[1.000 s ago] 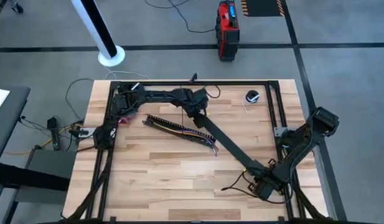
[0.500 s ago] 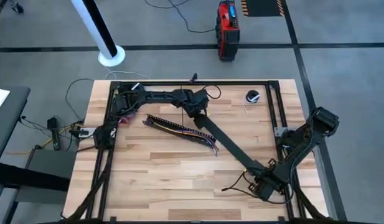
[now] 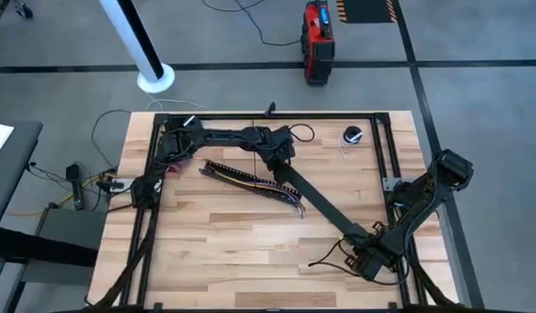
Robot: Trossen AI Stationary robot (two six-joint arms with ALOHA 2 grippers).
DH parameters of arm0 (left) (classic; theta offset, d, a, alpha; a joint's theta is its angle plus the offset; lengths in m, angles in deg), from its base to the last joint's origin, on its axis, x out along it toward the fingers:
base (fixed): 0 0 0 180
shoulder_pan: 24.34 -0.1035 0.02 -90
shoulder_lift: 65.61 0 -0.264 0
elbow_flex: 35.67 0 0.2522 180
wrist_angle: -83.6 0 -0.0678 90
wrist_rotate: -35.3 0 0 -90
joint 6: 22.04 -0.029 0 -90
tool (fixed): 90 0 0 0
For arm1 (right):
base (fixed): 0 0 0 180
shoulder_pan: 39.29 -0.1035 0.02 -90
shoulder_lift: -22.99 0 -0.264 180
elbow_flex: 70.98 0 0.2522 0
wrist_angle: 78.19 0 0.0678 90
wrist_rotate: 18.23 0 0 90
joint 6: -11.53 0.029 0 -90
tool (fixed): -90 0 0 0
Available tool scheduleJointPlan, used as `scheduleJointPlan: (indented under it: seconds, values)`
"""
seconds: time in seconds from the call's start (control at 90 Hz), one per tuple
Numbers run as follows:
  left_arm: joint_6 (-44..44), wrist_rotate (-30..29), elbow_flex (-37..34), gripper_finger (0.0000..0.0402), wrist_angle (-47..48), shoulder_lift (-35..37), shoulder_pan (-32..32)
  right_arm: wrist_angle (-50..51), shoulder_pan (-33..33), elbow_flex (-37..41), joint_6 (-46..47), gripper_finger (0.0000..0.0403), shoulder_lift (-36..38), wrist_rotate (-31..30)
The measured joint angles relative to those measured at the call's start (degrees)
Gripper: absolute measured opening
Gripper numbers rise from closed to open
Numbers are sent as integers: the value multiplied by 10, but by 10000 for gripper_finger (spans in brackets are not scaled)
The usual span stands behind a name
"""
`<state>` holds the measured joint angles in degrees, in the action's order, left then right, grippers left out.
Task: Ziptie cables
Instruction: Close the black cable duct
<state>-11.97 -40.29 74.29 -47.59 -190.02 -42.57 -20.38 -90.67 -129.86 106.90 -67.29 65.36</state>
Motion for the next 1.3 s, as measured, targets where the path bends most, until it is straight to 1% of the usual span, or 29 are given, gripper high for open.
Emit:
scheduleJointPlan:
  seconds: [0.044,0.078,0.144,0.211,0.289,0.4,0.511,0.633,0.744,0.811,0.9,0.967,1.056,1.1,1.211,1.3]
  values:
    - [-1,-38,5,1,8,11,2,0,0,0,0,52,0,0]
    - [-4,-52,9,1,11,15,3,0,0,0,0,52,0,-2]
    - [-5,-52,13,3,12,15,2,0,-2,0,0,52,0,-6]
    - [-16,-45,12,14,17,6,2,0,-4,0,2,52,0,-14]
    - [-27,-43,12,36,14,-4,2,-3,-4,0,2,52,0,-16]
    - [-34,-30,11,78,8,-5,5,-8,-5,0,1,52,0,-16]
    - [-48,-56,13,118,4,-5,11,-8,-11,0,2,52,0,-16]
    - [-35,-42,16,142,16,-11,10,-9,-15,0,2,52,0,-16]
    - [-19,-31,13,148,23,-19,6,-11,-18,0,2,52,0,-15]
    - [-11,-22,15,148,8,-17,5,-12,-18,0,2,52,0,-15]
    - [-7,22,16,149,9,-15,1,-12,-18,0,2,52,0,-15]
    - [3,32,16,149,9,-23,0,-12,-18,0,2,52,0,-15]
    - [19,-1,16,149,14,-32,-1,-13,-18,0,2,52,0,-15]
    - [21,-33,17,149,17,-35,-1,-13,-18,0,2,52,0,-15]
    - [16,-54,25,149,24,-33,3,-14,-18,0,2,52,0,-15]
    - [-2,-86,53,149,61,-35,14,-15,-18,0,2,52,0,-14]
